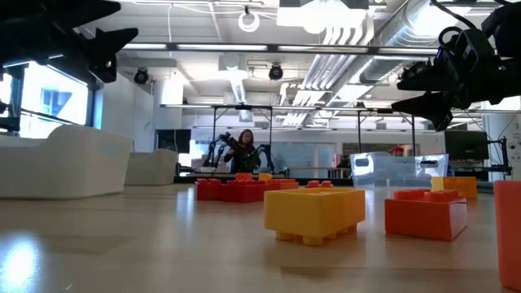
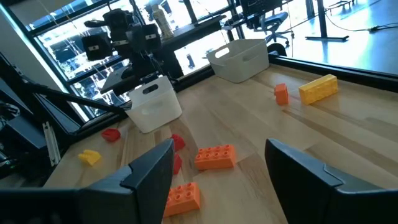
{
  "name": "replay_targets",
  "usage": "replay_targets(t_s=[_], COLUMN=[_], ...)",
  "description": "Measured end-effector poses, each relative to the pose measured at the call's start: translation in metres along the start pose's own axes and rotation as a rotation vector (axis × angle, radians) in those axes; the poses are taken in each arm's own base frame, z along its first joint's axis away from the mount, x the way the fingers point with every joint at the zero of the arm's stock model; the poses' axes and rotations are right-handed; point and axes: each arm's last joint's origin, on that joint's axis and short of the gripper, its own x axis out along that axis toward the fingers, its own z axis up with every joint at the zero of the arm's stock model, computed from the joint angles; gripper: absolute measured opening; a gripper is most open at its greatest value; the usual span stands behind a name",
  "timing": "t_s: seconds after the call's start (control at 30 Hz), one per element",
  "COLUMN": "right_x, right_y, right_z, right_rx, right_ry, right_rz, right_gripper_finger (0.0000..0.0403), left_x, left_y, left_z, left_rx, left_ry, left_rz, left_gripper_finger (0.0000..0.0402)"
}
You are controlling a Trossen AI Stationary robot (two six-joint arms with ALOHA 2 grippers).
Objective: Sort & place blocks by color
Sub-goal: Put the red game piece into the white bin
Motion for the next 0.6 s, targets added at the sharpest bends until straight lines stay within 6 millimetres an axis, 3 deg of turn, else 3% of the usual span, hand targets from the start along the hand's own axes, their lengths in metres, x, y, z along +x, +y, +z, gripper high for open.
replay_targets(t_s=[0.2, 0.6], right_x=[0.000, 0.000], right_y=[0.000, 0.000], right_z=[0.000, 0.000], right_rx=[0.000, 0.000], right_ry=[0.000, 0.000], right_rz=[0.001, 0.001], right_gripper_finger=[0.0238, 0.0238], left_x=[0.004, 0.035], left_y=[-0.004, -0.023], left_z=[0.028, 0.107], left_rx=[0.002, -0.056], left_ry=[-0.045, 0.277], left_rz=[0.074, 0.198], left_gripper_finger=[0.0207, 0.0207])
